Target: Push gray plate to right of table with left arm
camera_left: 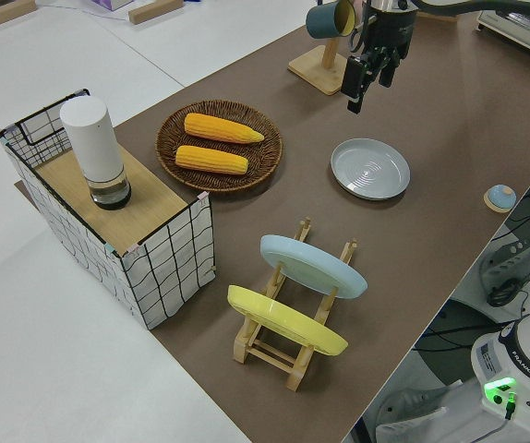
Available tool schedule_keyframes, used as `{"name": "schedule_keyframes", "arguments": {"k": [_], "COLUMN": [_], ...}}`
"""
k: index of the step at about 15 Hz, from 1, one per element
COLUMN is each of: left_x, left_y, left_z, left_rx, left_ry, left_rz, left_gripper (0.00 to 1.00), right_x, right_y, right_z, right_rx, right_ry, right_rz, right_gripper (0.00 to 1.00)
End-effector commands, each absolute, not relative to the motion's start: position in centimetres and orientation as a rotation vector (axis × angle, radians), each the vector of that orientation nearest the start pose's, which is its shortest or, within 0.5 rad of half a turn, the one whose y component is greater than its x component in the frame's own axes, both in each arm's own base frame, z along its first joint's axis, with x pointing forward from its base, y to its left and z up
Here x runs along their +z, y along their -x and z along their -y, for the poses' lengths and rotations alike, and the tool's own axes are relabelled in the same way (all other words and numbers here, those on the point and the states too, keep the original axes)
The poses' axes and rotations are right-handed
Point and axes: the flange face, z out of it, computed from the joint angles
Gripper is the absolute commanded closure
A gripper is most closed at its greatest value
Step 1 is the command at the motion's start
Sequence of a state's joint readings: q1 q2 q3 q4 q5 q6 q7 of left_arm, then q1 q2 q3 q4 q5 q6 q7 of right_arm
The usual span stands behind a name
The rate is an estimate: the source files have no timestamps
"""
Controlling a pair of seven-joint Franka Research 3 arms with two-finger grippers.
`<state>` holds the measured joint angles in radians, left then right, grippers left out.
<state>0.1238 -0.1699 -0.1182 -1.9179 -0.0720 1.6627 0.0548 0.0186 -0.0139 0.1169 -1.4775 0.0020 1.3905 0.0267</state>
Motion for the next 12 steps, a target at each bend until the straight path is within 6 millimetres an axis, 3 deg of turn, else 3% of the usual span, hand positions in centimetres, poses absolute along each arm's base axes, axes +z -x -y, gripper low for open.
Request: {"name": "schedule_keyframes", "arguments": {"k": [1,12], "left_x": [55.40,54.88], "left_y": [-49.51,-49.33], "left_z": [0.15,0.20], "left_rx": [0.173,0.204], "left_ry": [3.150,3.155], "left_rz": [-0.050,-0.048], "left_gripper": [0.00,0.00], "right_x": [66.40,66.40], "right_y": [-52.37,-52.36], "right_z": [-7.01,-7.09], "right_rx": [0.121,0.121], "right_ry": [3.131,3.131], "right_rz": [0.162,0.164], "right_gripper": [0.017,0.017]}}
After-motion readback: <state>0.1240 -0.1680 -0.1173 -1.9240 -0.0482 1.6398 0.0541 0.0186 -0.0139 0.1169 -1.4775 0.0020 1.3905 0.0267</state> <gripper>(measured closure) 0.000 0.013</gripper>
